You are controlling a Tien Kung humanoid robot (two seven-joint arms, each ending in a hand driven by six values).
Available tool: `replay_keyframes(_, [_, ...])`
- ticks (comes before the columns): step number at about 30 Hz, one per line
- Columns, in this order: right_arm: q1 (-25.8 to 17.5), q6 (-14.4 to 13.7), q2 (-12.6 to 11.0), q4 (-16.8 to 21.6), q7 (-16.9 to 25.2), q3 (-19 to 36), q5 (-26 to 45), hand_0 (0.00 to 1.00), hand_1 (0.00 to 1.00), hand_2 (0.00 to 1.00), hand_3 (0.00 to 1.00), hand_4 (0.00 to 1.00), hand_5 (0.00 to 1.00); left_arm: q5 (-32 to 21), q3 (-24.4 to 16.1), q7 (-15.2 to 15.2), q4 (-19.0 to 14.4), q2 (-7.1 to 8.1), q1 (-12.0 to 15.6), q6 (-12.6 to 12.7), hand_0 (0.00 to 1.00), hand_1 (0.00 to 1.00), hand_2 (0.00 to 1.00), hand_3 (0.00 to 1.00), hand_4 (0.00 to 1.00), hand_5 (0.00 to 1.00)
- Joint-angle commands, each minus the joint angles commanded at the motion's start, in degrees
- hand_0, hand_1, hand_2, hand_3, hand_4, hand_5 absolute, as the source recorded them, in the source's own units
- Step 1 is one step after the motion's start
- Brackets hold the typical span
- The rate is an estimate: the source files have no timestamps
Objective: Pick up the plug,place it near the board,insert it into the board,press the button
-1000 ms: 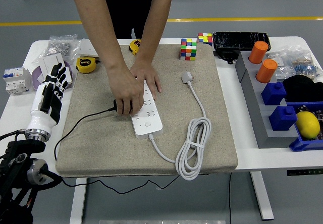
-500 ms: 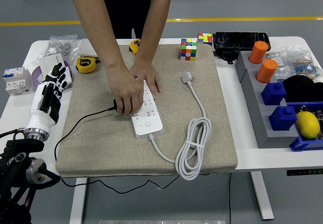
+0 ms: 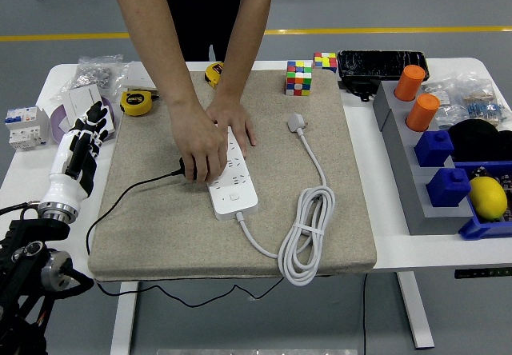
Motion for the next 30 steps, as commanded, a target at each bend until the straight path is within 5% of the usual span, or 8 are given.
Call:
replay_keyframes(17, [0.04,0.04,-0.25,0.0,-0.03,-0.29,-0.1,0.771,0.681,0.704,0.676,0.998,0.823,1.8,0.07,0.48,0.1,0.37,-0.19,0.04,0.973,0.997,0.936,0.909,0.998,0.678])
replay_keyframes(27, [0.02,0.09,-0.33,0.0,-0.11,-0.54,-0.18,0.771,0.682,0.704,0.675,0.998,0.823,15.16,4.9,4.31,2.37,1.99,-4.14,0.08,0.974,0.998,0.938,0.905,0.998,0.581])
replay_keyframes(28, [0.07,0.08,-0.37,0.0,-0.11,-0.57,-0.21,0.771,0.681,0.704,0.675,0.998,0.823,17.54,6.21,5.27,3.13,2.27,-5.4,-0.19,0.998,0.998,0.939,0.887,0.998,0.397])
replay_keyframes(30, [0.13,0.07,-0.41,0.0,-0.08,-0.66,-0.11,0.771,0.681,0.704,0.675,0.998,0.823,22.01,7.75,6.19,4.02,2.29,-6.98,-0.4,0.998,0.998,0.939,0.887,0.998,0.397])
